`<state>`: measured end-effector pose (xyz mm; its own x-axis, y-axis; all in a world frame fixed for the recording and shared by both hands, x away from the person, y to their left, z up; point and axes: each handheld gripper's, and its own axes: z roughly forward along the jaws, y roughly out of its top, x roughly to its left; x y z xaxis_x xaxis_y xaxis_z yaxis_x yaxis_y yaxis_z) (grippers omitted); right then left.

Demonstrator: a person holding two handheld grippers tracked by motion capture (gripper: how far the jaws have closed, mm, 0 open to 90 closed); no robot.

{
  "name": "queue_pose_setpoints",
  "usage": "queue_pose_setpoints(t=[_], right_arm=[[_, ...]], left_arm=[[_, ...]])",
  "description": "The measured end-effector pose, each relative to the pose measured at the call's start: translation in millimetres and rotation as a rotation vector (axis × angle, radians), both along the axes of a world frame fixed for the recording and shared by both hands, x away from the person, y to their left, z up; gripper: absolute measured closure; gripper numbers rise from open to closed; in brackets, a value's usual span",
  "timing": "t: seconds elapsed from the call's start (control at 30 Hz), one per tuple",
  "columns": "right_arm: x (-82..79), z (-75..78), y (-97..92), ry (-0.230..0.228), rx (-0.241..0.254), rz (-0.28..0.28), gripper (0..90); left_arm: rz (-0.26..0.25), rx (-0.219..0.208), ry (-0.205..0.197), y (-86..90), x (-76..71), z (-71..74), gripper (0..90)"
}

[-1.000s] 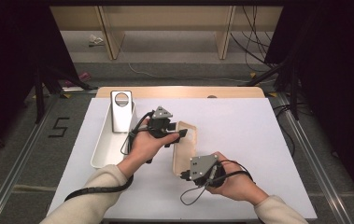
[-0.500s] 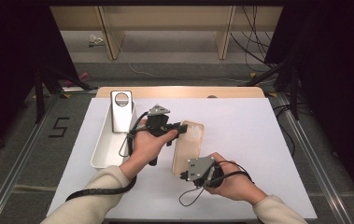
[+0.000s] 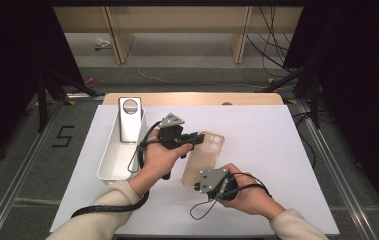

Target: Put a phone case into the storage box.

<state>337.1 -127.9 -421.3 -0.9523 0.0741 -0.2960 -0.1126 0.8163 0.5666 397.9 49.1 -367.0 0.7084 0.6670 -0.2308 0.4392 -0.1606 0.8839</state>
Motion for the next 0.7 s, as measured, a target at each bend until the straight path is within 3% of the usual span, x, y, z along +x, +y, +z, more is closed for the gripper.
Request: queue_pose_setpoints(t=[0.07,0.2,0.33,0.53,0.7], right_arm=[[1.9,-0.5,-2.3,0.01,0.032,-0.021,68.2],[4.4,1.1,-6.5,0.032,0.076,-0.098,48.0],[9.0,2.5,-12.4,0.049,0.127,-0.162,34.7],[15.3,4.8,-24.4,0.059,0.195,-0.249,20.0],[20.4,6.1,-36.2,0.057,0.23,-0.31,17.3]], left_arm=[[-0.004,-0.014,-0.01,3.3,0.5,-0.4,82.0],[0.014,-0.003,-0.087,11.3,2.0,-1.5,81.9],[0.028,0.0,-0.131,20.5,3.1,-1.9,81.8],[0.055,-0.013,-0.162,35.7,2.6,0.6,81.7],[0.077,-0.007,-0.182,49.0,3.2,2.9,81.7]])
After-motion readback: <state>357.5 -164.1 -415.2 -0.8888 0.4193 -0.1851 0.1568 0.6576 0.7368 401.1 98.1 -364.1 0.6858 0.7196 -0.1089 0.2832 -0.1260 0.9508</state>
